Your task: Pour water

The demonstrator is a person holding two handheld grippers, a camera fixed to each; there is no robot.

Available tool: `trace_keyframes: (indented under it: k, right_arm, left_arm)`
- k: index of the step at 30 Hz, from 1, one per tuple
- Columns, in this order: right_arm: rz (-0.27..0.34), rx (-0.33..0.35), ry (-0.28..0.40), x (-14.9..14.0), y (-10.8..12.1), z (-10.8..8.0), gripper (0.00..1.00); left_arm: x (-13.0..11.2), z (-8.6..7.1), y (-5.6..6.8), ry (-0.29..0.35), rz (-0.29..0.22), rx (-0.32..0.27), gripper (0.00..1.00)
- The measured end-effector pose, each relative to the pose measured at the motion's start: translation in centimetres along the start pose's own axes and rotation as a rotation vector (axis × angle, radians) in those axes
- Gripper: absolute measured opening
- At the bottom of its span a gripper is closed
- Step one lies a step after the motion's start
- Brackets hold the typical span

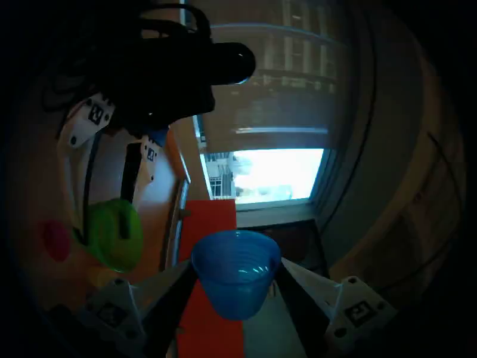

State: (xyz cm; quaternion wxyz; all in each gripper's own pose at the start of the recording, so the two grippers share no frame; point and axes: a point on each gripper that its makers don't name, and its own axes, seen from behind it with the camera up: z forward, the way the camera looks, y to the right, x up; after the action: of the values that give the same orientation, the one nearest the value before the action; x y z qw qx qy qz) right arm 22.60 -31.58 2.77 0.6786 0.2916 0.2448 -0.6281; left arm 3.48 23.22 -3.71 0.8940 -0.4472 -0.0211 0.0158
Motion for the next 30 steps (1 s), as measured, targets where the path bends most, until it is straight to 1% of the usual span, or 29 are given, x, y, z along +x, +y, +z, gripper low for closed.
trace_keyframes:
  k: [6,12,15,22,24,27,30]
  right_arm:
    - [0.212,-0.009,-0.018,-1.0,-0.5,-0.3,0.89]
    - [0.461,-0.005,-0.014,-0.9,-1.2,-1.0,0.89]
    - [0.601,-0.001,-0.013,-0.9,-1.6,-1.3,0.89]
    - [0.986,0.041,0.0,-0.6,-2.2,-1.8,0.89]
    - [1.08,0.051,0.007,-0.6,-2.2,-2.0,0.89]
    - [1.188,0.061,0.017,-0.7,-2.0,-2.2,0.89]
    - [1.255,0.066,0.013,-1.1,-2.1,-2.3,0.89]
  left_arm:
    - [0.0,-0.2,-0.2,-0.002,-0.001,0.006,0.83]
    - [0.1,-0.3,-0.4,-0.005,0.0,0.012,0.83]
    - [0.1,-0.3,-0.6,-0.007,0.003,0.017,0.83]
    - [0.2,-0.3,-0.7,-0.012,0.006,0.021,0.83]
    - [0.2,-0.3,-0.7,-0.013,0.007,0.023,0.83]
    - [0.2,-0.3,-0.7,-0.014,0.008,0.025,0.83]
    - [0.1,-0.3,-0.7,-0.019,0.011,0.026,0.83]
